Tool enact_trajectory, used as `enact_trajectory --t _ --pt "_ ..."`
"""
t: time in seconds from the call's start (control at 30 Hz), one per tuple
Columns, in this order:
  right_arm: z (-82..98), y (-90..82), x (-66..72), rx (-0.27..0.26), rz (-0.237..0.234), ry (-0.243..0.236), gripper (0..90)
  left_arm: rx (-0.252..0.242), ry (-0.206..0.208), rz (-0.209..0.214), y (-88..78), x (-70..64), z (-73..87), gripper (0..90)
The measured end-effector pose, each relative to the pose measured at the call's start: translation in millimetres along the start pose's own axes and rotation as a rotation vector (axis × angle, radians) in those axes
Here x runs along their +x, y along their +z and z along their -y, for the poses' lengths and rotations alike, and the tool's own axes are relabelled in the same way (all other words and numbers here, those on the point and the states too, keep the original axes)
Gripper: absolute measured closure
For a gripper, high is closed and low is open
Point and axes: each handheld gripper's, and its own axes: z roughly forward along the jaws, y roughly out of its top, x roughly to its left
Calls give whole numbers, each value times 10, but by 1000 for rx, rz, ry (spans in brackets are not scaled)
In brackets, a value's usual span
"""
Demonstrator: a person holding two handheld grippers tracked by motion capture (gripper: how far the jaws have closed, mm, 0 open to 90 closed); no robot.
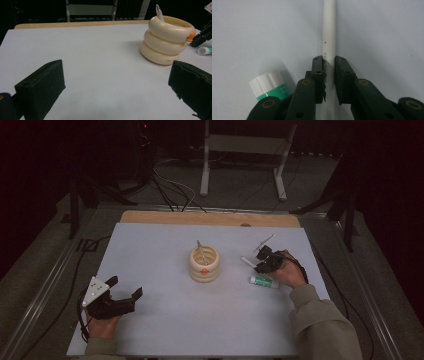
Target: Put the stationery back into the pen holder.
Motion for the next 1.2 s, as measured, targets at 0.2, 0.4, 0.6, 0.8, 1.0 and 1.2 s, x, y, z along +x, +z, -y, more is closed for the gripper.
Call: enact_trajectory --t 0.2,0.4,0.6,0.8,1.0,1.2 --pt "-2 -1 10 0 7 -5 793 2 1 1 5 -2 1 10" --pt "-3 -5 2 -9 10 5 793 2 0 1 6 3 2 10" --pt "-21 -43 -7 -36 21 20 792 1 0 0 1 5 1 10" --pt "-36 -123 -13 -68 34 33 792 0 -1 0 1 5 1 10" --pt "-50 -221 -11 -116 51 50 792 0 -1 2 -1 4 0 10" --pt "-69 -320 -4 -169 46 82 792 0 -3 2 -1 5 0 10"
